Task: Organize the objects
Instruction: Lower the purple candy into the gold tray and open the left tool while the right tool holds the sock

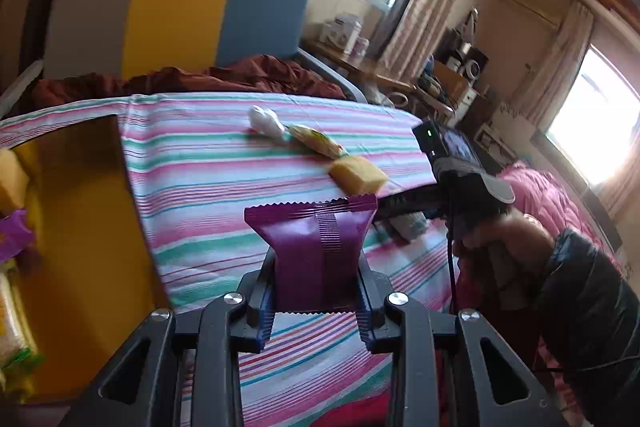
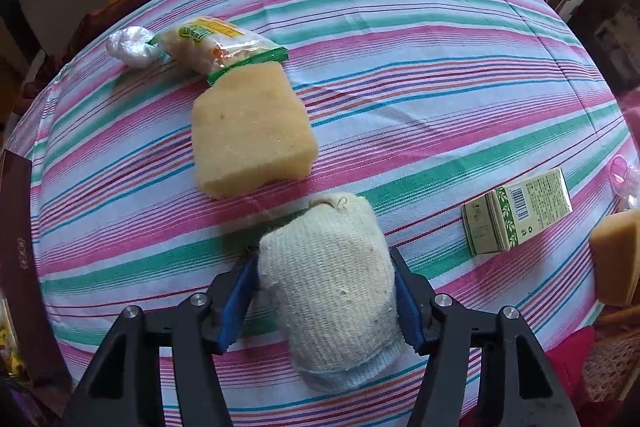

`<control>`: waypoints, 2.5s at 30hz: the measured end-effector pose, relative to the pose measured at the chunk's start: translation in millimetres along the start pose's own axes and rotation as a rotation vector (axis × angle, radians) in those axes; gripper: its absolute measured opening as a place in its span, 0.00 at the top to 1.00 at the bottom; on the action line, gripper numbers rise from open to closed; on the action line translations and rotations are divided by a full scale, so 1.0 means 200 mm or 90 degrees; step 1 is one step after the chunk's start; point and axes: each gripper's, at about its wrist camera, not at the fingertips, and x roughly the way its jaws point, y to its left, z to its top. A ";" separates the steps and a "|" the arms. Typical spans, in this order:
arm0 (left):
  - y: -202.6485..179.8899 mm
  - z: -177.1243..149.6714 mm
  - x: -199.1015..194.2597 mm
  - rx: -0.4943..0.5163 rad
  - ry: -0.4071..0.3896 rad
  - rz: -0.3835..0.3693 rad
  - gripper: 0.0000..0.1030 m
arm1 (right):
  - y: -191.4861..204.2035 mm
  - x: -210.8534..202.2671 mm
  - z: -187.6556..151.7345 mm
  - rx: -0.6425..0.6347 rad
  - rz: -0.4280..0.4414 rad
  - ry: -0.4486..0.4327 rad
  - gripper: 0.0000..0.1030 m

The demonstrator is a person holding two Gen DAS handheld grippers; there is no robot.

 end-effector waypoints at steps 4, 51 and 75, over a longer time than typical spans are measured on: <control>0.09 0.00 -0.09 -0.031 -0.022 0.022 0.69 | -0.01 -0.01 0.01 0.002 0.003 -0.001 0.38; 0.89 -0.29 -0.31 -0.190 0.082 0.259 0.69 | -0.10 -0.09 0.15 -0.041 -0.027 -0.015 0.38; 0.84 -0.29 -0.53 -0.207 0.004 0.292 0.58 | -0.24 -0.13 0.14 -0.059 -0.018 -0.018 0.48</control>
